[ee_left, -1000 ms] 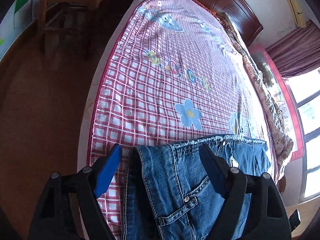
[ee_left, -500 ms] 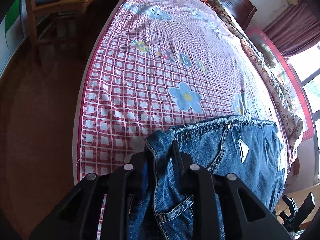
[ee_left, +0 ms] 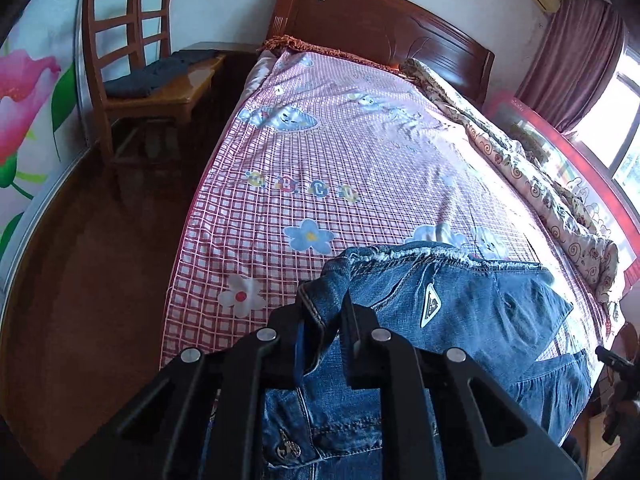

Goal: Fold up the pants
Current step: 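Move the right tool to the jeans leg hem and close it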

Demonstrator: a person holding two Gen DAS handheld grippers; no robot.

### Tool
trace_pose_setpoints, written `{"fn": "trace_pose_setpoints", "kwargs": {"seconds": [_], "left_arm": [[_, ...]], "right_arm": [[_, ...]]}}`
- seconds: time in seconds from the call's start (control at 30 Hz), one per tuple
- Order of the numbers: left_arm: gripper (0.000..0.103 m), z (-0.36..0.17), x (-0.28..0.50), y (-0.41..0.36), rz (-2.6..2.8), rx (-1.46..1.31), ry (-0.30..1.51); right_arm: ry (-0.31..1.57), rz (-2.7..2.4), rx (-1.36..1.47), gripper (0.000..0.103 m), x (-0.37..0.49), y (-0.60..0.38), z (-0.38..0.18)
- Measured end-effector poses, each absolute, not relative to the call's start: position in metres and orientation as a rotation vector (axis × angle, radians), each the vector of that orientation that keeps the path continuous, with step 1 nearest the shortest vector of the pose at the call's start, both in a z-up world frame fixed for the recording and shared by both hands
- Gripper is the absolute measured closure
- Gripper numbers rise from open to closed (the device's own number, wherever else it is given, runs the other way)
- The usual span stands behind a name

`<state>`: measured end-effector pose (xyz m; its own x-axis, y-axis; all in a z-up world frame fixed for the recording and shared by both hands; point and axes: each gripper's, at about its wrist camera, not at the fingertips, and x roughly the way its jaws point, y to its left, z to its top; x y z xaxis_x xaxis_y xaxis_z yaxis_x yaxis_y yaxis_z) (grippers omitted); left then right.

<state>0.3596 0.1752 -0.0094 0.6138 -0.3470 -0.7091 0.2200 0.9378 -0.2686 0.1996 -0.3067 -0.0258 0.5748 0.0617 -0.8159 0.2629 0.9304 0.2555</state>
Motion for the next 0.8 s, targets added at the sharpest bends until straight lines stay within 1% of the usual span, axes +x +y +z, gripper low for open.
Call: {"fn": "trace_pose_setpoints", "kwargs": {"seconds": [0.1, 0.17, 0.27, 0.3, 0.43, 0.5, 0.57, 0.6, 0.8], "left_arm": [[0.089, -0.004, 0.348, 0.173, -0.328, -0.181, 0.842], [0.088, -0.003, 0.345, 0.171, -0.316, -0.178, 0.851], [0.087, -0.005, 0.343, 0.169, -0.294, -0.193, 0.865], [0.087, -0.005, 0.344, 0.168, -0.286, -0.208, 0.872], [0.087, -0.004, 0.348, 0.159, -0.257, -0.181, 0.886], [0.087, -0.005, 0.349, 0.157, -0.247, -0.179, 0.893], [0.087, -0.007, 0.351, 0.157, -0.237, -0.183, 0.899], [0.087, -0.008, 0.352, 0.157, -0.234, -0.186, 0.903], [0.086, -0.012, 0.359, 0.154, -0.229, -0.183, 0.918]], "right_arm": [[0.969, -0.156, 0.388, 0.003, 0.239, -0.371, -0.006], [1.038, -0.154, 0.419, 0.003, 0.276, -0.415, -0.007], [1.137, -0.228, 0.519, 0.003, 0.326, -0.480, -0.026], [1.145, -0.275, 0.534, 0.003, 0.339, -0.498, -0.032], [1.197, -0.311, 0.618, 0.004, 0.377, -0.538, -0.064], [1.212, -0.282, 0.645, 0.017, 0.390, -0.543, -0.080], [1.239, -0.254, 0.641, 0.024, 0.400, -0.541, -0.094], [1.247, -0.240, 0.638, 0.033, 0.404, -0.539, -0.099], [1.306, -0.254, 0.561, 0.034, 0.427, -0.540, -0.120]]}}
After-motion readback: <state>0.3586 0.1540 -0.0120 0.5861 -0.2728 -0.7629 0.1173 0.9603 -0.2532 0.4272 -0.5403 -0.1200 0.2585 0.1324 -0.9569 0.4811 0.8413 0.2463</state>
